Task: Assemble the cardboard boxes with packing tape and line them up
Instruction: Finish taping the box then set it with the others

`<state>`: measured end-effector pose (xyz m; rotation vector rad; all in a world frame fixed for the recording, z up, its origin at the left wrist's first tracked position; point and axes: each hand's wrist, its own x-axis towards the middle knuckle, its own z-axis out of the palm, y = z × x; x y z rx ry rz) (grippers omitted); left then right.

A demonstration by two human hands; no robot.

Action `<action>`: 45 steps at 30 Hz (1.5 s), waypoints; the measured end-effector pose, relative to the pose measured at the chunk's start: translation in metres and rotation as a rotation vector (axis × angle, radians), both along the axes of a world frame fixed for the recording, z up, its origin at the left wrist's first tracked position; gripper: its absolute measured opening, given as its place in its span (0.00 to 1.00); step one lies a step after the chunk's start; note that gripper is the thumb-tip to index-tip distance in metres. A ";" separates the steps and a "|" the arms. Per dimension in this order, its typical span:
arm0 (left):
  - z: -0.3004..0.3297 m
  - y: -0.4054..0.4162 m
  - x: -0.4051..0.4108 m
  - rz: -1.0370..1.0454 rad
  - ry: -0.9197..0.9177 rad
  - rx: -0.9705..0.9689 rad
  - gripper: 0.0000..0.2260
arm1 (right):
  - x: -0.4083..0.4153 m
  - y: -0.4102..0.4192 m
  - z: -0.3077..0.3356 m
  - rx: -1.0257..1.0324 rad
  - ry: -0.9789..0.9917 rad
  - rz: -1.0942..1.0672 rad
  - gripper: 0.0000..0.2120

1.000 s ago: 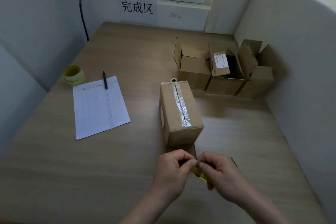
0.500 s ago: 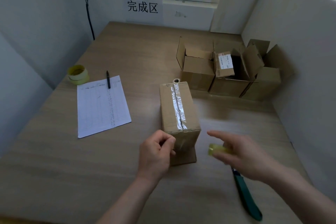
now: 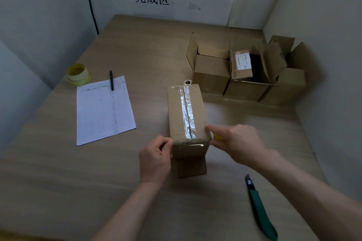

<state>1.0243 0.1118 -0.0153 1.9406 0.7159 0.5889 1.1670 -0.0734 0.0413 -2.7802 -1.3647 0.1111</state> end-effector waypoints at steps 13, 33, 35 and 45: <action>-0.011 0.018 0.024 0.043 0.290 -0.327 0.11 | 0.021 -0.009 -0.040 0.139 0.069 0.027 0.21; -0.020 0.030 0.069 -0.794 0.195 0.754 0.26 | 0.035 -0.010 -0.056 0.382 0.166 0.239 0.23; -0.020 0.029 0.067 -0.813 0.235 0.869 0.24 | 0.036 -0.010 -0.056 0.396 0.169 0.238 0.22; 0.034 -0.008 0.102 -0.976 0.303 1.066 0.29 | 0.021 -0.021 -0.047 0.311 0.362 -0.064 0.27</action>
